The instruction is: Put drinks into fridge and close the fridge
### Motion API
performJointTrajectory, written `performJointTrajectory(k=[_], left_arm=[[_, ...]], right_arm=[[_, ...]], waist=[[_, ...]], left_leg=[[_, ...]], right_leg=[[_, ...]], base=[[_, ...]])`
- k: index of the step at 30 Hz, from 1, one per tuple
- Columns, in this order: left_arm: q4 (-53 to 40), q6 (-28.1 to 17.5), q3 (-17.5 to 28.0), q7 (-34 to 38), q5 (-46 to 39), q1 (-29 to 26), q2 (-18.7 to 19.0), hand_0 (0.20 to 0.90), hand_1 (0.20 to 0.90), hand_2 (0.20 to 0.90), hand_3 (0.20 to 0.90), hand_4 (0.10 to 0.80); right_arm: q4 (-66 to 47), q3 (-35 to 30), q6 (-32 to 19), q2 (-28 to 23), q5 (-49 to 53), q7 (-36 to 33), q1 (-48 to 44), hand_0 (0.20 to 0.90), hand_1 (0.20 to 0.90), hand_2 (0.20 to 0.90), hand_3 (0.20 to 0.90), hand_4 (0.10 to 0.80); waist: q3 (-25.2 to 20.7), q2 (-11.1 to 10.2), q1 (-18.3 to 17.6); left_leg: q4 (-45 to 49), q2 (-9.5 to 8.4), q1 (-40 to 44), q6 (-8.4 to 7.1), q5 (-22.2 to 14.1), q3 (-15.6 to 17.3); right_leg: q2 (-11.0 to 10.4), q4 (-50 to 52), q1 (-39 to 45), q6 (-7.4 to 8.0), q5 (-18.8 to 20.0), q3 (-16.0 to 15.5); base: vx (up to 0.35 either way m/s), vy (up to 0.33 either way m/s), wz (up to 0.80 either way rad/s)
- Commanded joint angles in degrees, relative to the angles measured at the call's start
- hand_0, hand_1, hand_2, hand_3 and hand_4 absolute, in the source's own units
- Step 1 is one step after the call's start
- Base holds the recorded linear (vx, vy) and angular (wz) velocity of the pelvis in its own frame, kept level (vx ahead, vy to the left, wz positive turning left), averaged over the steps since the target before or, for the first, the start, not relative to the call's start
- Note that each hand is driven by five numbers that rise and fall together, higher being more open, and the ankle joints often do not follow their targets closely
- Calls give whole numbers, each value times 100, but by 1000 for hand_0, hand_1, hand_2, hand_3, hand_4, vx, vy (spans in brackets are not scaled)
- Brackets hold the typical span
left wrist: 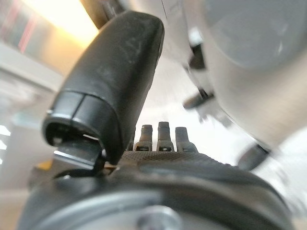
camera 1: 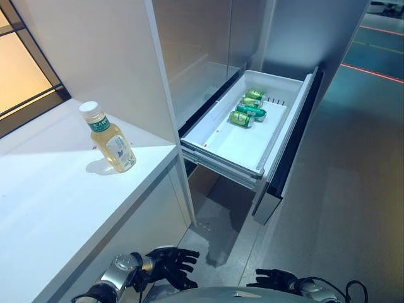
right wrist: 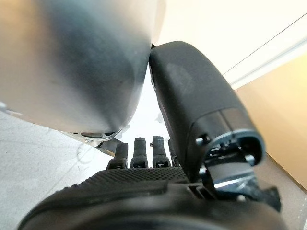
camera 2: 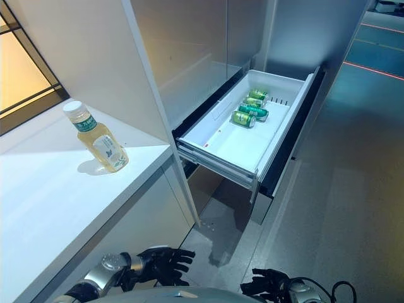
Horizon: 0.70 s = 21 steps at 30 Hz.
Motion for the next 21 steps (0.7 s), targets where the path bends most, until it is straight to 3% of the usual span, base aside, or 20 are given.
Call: performJointTrajectory(k=[1,4,5,8,10,12,13,15,17,19,21], left_arm=[[-1206,497,-40,-1092,-1614,-655,176,900,900,900,900,800],[-2370,1278,180,-1302,-2839,-766,138,900,900,900,900,800],[-3059,1651,340,-1316,-3737,-780,21,900,900,900,900,800],[-3814,1819,548,-1314,-4832,-752,-231,900,900,900,900,800],[-4295,1518,648,-1249,-5556,-762,-368,900,900,900,900,800],[-4790,861,753,-821,-5911,-861,-456,900,900,900,900,800],[-4848,740,761,-717,-5983,-893,-433,900,900,900,900,800],[-5168,-323,873,-157,-6144,-1058,-336,900,900,900,900,800],[-5422,-1502,1050,594,-5746,-1201,-139,900,900,900,900,800],[-5695,-3210,1380,1846,-4615,-1282,229,900,900,900,900,800],[-5826,-3875,1674,2662,-3922,-1303,390,900,900,900,900,800]], right_arm=[[43,348,-56,-94,-134,35,-224,900,900,900,900,800],[210,311,-196,-24,-137,-19,-197,900,900,900,900,800],[327,268,-294,17,-134,-52,-178,900,900,900,900,800],[495,194,-444,91,-187,-88,-164,900,900,900,900,800],[573,197,-558,157,-221,-184,-146,900,900,900,900,800],[591,236,-574,245,-266,-316,-127,900,900,900,900,800],[596,250,-583,254,-279,-337,-121,900,900,900,900,800],[658,325,-662,306,-298,-480,-77,900,900,900,900,800],[660,367,-694,340,-271,-533,6,900,900,900,900,800],[594,394,-712,392,-273,-630,164,900,900,900,900,800],[587,403,-762,428,-281,-678,261,900,900,900,900,800]], waist=[[67,-44,-36],[46,-40,12],[27,-49,55],[7,-76,110],[-9,-100,133],[-40,-121,133],[-42,-123,131],[-73,-125,130],[-109,-136,136],[-159,-137,159],[-196,-147,183]], left_leg=[[102,-468,-85,378,-505,136],[68,-481,-77,401,-519,91],[43,-486,-66,414,-531,71],[12,-483,-37,428,-562,44],[7,-477,-25,435,-583,28],[7,-474,-2,451,-616,5],[7,-475,8,455,-623,-2],[7,-481,34,473,-645,-39],[7,-494,57,482,-667,-75],[7,-508,61,480,-664,-136],[7,-519,47,482,-655,-179]], right_leg=[[337,446,-233,97,-375,378],[334,392,-204,103,-356,384],[334,368,-184,103,-349,373],[338,352,-151,94,-355,370],[343,356,-136,82,-360,383],[356,377,-122,65,-391,411],[357,377,-114,64,-395,412],[363,372,-83,57,-417,421],[368,366,-42,53,-450,417],[374,344,-11,56,-469,388],[380,331,0,47,-489,376]], base=[[-6,1,-5],[-4,-5,-3],[0,0,0],[8,-37,-1],[16,-39,-1],[0,0,0],[0,0,0],[18,-6,0],[47,-8,1],[49,2,0],[17,3,0]])
